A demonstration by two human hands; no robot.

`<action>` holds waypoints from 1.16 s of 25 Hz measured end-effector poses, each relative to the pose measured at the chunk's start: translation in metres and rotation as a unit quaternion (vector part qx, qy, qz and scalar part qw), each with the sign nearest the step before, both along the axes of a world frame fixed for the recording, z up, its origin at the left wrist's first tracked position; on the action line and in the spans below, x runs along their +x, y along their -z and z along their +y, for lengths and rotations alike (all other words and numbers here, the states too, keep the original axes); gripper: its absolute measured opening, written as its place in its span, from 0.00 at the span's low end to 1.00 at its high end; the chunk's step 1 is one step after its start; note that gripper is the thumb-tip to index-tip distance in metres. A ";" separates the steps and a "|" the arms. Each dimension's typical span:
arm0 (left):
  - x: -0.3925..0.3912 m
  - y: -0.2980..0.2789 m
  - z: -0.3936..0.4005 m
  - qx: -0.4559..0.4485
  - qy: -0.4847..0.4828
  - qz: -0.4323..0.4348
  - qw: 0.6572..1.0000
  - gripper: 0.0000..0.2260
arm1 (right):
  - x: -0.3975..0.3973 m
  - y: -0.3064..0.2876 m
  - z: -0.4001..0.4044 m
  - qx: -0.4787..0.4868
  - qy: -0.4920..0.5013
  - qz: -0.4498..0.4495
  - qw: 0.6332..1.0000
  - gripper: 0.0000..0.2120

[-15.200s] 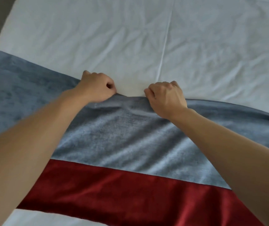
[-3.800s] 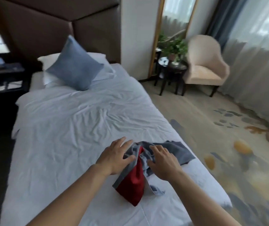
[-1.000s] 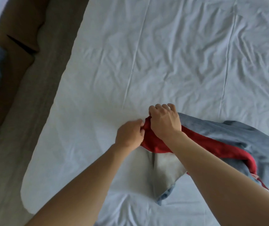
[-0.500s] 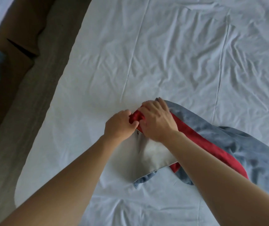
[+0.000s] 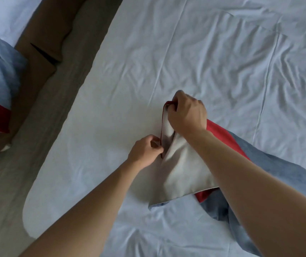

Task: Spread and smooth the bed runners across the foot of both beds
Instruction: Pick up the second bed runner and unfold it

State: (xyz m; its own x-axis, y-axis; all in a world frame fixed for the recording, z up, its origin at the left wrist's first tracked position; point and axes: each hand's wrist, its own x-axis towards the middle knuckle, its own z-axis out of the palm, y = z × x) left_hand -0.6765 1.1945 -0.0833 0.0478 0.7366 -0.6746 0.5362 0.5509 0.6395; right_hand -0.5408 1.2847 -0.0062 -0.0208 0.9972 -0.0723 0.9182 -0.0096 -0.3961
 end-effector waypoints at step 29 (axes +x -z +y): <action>-0.009 0.003 0.073 0.042 -0.130 0.158 0.978 0.11 | 0.003 0.026 -0.001 0.038 -0.139 -0.032 0.989 0.07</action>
State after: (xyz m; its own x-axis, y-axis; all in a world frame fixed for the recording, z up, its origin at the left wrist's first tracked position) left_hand -0.6853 1.2679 -0.0863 -0.3491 0.7494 -0.5626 0.5636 0.6475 0.5129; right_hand -0.5382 1.2842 -0.0317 -0.2925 0.9562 -0.0076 0.9045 0.2741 -0.3266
